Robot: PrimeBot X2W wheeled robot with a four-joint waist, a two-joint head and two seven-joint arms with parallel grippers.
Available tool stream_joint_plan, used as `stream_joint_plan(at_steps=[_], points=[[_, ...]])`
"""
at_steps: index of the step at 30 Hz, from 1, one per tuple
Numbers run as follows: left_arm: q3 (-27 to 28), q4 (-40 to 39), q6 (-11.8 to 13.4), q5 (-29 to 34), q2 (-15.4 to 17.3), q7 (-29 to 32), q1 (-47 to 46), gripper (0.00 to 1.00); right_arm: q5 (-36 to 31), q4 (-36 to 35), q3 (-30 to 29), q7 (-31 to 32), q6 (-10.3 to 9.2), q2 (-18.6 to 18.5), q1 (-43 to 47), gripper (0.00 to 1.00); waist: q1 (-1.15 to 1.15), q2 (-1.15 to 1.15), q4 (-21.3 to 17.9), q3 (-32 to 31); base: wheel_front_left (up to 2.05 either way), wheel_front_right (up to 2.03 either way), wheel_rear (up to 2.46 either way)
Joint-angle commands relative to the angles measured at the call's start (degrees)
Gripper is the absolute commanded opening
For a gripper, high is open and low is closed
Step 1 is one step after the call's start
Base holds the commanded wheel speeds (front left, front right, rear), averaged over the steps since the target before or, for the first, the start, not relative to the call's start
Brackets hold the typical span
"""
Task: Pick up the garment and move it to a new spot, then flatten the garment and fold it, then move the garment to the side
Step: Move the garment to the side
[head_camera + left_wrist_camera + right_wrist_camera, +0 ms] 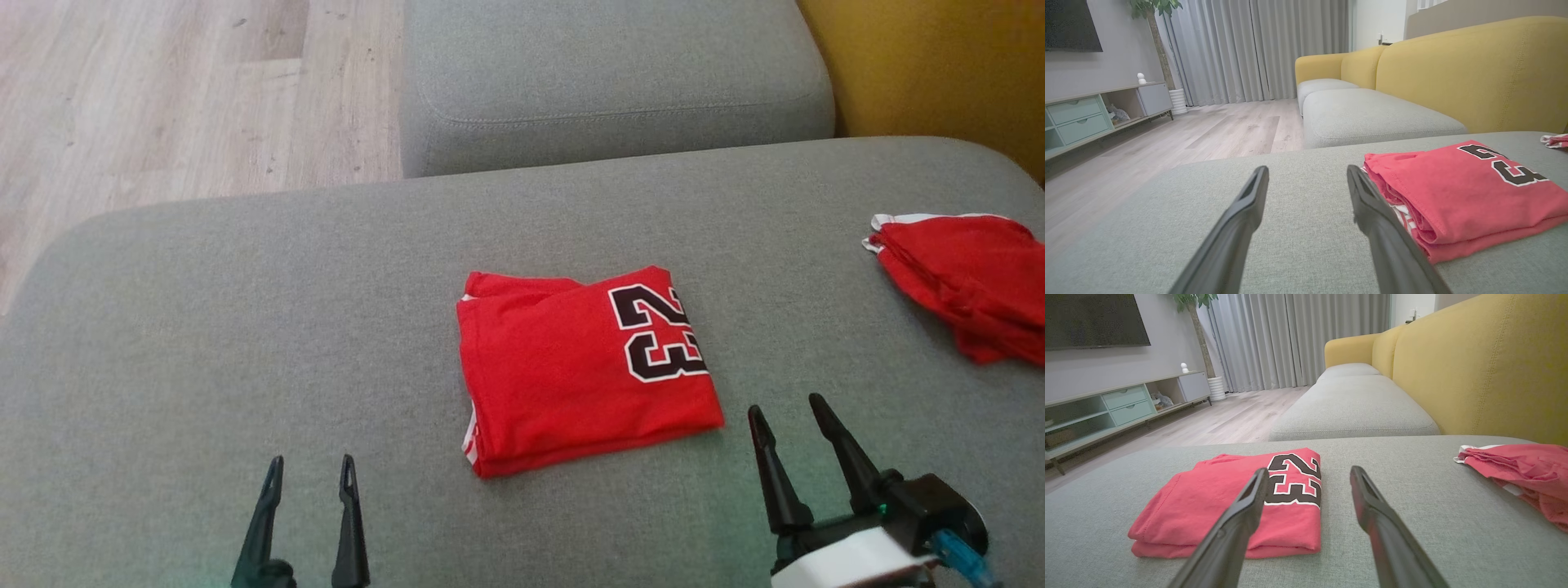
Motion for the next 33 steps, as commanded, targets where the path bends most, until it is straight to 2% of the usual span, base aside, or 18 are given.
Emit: stream_joint_plan(at_steps=[1, 21, 24, 29, 30, 33], points=[[2.2, -1.7, -0.2, 0.7, -0.6, -0.3, -1.5, 1.00, -0.2, -1.5, 1.3, -0.8, -0.04, -0.2, -2.0, 1.00, 0.00, 0.00, 0.0, -0.1, 0.00, 0.00, 0.00], [2.4, -2.8, -0.8, 2.0, -0.9, -0.3, -0.7, 1.00, -0.2, 0.4, 0.7, -0.8, -0.04, -0.1, -2.6, 1.00, 0.00, 0.00, 0.1, 1.3, 0.00, 0.00, 0.00], [2.1, -3.1, -0.9, 2.3, -1.0, -0.3, -0.9, 1.00, 0.6, 3.4, 1.5, -0.8, -0.04, -0.5, -4.9, 1.00, 0.00, 0.00, 0.0, 2.5, 0.00, 0.00, 0.00], [1.5, -3.6, -0.8, 2.9, -1.1, -0.3, -2.9, 1.00, 2.0, 12.8, 4.1, -0.6, -0.04, -1.7, -13.2, 1.00, 0.00, 0.00, 0.2, 6.9, 0.00, 0.00, 0.00], [1.1, -3.7, -0.8, 3.1, -1.2, -0.3, -3.9, 1.00, 2.9, 16.7, 4.6, 0.5, -0.04, -1.9, -17.4, 1.00, 0.00, 0.00, 0.6, 8.3, 0.00, 0.00, 0.00], [0.4, -3.4, -0.8, 2.6, -1.3, -0.3, -5.1, 1.00, 5.2, 21.8, 5.8, 4.0, -0.04, -2.2, -22.8, 1.00, 0.00, 0.00, 1.4, 10.0, 0.00, 0.00, 0.00]])
